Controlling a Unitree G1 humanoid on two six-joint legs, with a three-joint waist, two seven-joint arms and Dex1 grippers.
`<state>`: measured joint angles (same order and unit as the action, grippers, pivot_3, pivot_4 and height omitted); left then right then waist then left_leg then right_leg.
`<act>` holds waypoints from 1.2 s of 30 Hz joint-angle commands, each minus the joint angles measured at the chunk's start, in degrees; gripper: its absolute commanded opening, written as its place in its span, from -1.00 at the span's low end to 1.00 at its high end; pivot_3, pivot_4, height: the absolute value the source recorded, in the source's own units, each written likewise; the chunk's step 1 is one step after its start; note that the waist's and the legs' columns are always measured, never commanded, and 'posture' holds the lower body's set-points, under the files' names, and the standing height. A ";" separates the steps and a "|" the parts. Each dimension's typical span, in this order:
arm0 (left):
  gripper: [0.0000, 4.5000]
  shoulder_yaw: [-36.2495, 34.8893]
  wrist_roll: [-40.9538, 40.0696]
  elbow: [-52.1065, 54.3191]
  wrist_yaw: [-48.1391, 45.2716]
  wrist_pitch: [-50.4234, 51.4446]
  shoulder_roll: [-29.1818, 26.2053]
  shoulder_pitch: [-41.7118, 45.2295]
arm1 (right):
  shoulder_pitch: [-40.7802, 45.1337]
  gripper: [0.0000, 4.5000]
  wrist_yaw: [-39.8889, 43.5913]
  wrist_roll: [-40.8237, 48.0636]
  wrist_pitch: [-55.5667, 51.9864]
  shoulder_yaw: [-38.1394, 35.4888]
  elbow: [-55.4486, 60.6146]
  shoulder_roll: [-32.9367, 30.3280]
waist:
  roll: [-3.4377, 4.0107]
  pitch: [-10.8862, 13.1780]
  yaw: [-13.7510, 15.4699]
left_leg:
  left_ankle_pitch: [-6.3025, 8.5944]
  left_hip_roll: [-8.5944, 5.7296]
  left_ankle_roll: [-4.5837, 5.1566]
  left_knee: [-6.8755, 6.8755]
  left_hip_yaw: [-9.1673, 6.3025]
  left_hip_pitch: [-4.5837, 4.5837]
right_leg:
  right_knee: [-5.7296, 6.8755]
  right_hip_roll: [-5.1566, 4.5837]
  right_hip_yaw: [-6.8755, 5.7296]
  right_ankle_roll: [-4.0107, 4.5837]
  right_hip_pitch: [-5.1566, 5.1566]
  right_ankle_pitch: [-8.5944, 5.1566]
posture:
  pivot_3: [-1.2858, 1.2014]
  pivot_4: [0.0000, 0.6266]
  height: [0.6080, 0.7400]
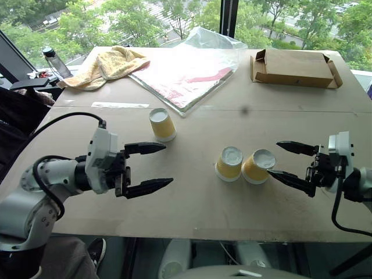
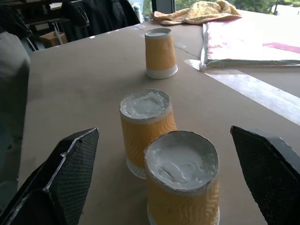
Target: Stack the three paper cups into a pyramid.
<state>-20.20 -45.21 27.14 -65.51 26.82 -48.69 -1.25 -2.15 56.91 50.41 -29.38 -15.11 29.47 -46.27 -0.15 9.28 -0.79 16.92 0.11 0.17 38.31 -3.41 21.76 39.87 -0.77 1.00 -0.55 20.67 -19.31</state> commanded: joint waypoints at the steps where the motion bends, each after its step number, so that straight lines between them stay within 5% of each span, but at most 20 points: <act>1: 1.00 -1.80 2.27 -2.39 4.49 -2.83 2.80 0.28 | 2.56 0.98 -1.60 6.36 -2.78 -1.38 4.33 0.03 | -0.11 0.03 0.04 | 0.00 0.00 0.00 0.01 0.01 0.00 | 0.00 0.00 0.01 0.00 -0.01 0.00 | 0.03 -0.52 1.00; 3: 1.00 0.43 11.20 -5.64 15.77 -6.81 8.11 2.27 | 4.40 0.98 -2.94 5.94 -2.25 -0.67 4.23 1.16 | -0.17 0.04 0.11 | 0.00 0.00 0.00 0.03 -0.01 0.02 | -0.01 0.00 -0.01 0.00 -0.01 0.00 | 0.03 -0.52 1.00; 7: 1.00 1.95 14.58 -7.35 27.70 -8.52 18.80 4.75 | 7.21 0.98 -5.14 3.95 -0.33 -1.61 3.20 2.97 | -0.29 0.07 0.39 | 0.00 -0.05 0.01 0.13 -0.04 0.05 | -0.01 -0.05 -0.07 -0.02 -0.06 0.01 | 0.03 -0.52 1.00; 14: 1.00 8.04 29.37 -11.85 40.19 -17.45 26.79 6.76 | 7.87 0.98 -5.23 2.64 0.34 -1.69 2.36 2.98 | -0.56 0.10 0.64 | -0.07 -0.05 -0.12 0.11 -0.06 0.18 | -0.01 -0.06 -0.12 -0.03 0.05 0.02 | 0.03 -0.52 1.00; 25: 1.00 11.88 37.91 -21.71 49.18 -20.15 31.23 12.66 | 7.65 0.98 -6.42 2.31 0.72 -1.48 3.34 4.13 | -0.56 0.10 0.80 | -0.07 -0.05 -0.12 0.12 -0.04 0.18 | 0.00 -0.05 -0.12 -0.03 0.05 0.02 | 0.03 -0.52 1.00; 36: 1.00 14.03 37.86 -32.86 47.02 -21.57 31.91 22.62 | 6.35 0.98 -6.67 1.60 1.03 -1.04 4.12 4.47 | -0.57 0.10 1.41 | -0.12 -0.06 -0.21 0.13 -0.03 0.19 | 0.00 -0.05 -0.13 -0.03 0.05 0.02 | 0.03 -0.52 1.00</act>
<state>-6.15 -7.43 -5.68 -18.47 6.72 -16.80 20.21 4.21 50.55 51.93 -29.33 -14.98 31.49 -41.91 -0.73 9.38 0.62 16.79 0.05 -0.05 38.44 -3.45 21.94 39.88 -0.81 0.86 -0.59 20.72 -19.29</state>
